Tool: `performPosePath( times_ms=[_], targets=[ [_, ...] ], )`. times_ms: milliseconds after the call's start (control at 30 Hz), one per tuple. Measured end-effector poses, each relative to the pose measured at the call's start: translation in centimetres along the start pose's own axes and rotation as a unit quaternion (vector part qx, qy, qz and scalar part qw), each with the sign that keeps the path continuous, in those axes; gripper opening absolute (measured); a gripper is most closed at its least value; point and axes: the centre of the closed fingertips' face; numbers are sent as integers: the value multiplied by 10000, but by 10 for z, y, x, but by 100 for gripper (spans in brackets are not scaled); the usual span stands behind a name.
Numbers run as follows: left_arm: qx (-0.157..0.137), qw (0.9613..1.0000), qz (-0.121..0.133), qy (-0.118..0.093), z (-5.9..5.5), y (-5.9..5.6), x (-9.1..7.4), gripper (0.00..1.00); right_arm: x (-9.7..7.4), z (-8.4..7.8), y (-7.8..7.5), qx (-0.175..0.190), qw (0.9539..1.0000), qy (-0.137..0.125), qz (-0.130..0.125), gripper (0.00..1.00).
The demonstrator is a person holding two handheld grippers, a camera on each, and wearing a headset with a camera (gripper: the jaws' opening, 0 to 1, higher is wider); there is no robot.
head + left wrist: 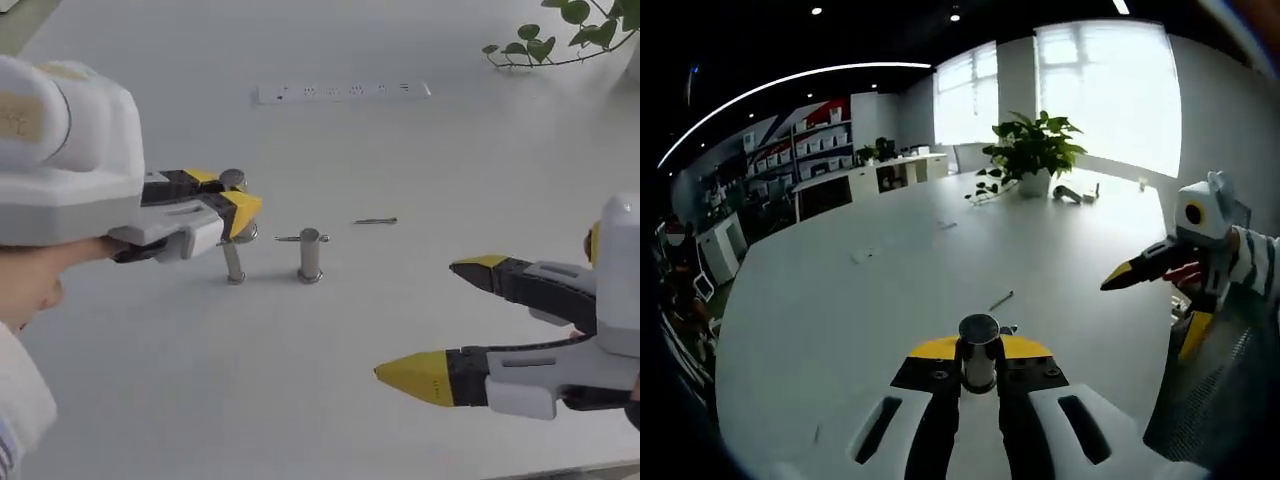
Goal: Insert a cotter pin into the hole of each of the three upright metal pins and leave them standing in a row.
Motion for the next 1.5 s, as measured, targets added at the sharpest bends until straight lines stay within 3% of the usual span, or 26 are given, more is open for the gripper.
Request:
performPosePath(
  times_ms=[167, 267, 533, 800, 867, 933, 1200, 1500],
  targets=[
    [-166, 9995, -94, 231, -27, -18, 9, 9, 1, -3, 1, -2, 10000, 45, 6, 86],
    [-192, 9994, -62, 280, -36, -24, 14, 9, 2, -6, 2, -11, 9999, 110, 0, 85],
    [-335, 9990, -6, 309, -48, -31, 23, 9, 3, -12, 4, 29, 9998, 173, 8, 84],
    [-594, 9970, 114, 475, -66, -36, 31, 9, 5, -14, 5, 50, 9998, 213, 10, 84],
    [-548, 9970, 107, 528, -70, -39, 33, 9, 5, -14, 5, 45, 9997, 225, 12, 84],
    [-438, 9973, 94, 588, -72, -43, 35, 9, 6, -15, 7, 38, 9996, 260, 37, 84],
    [-555, 9965, 88, 613, -75, -49, 38, 9, 7, -18, 8, 41, 9995, 311, 42, 83],
    [-645, 9965, 129, 521, -75, -52, 38, 10, 8, -18, 10, 11, 9994, 343, 96, 82]
  ],
)
Point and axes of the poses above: the centre of the closed fingertips' face, and the gripper's own axes: x roughly forward along the fingers, y roughly to its left, z roughly out of its top, and after that the axes turned 2 degrees about y, right-handed
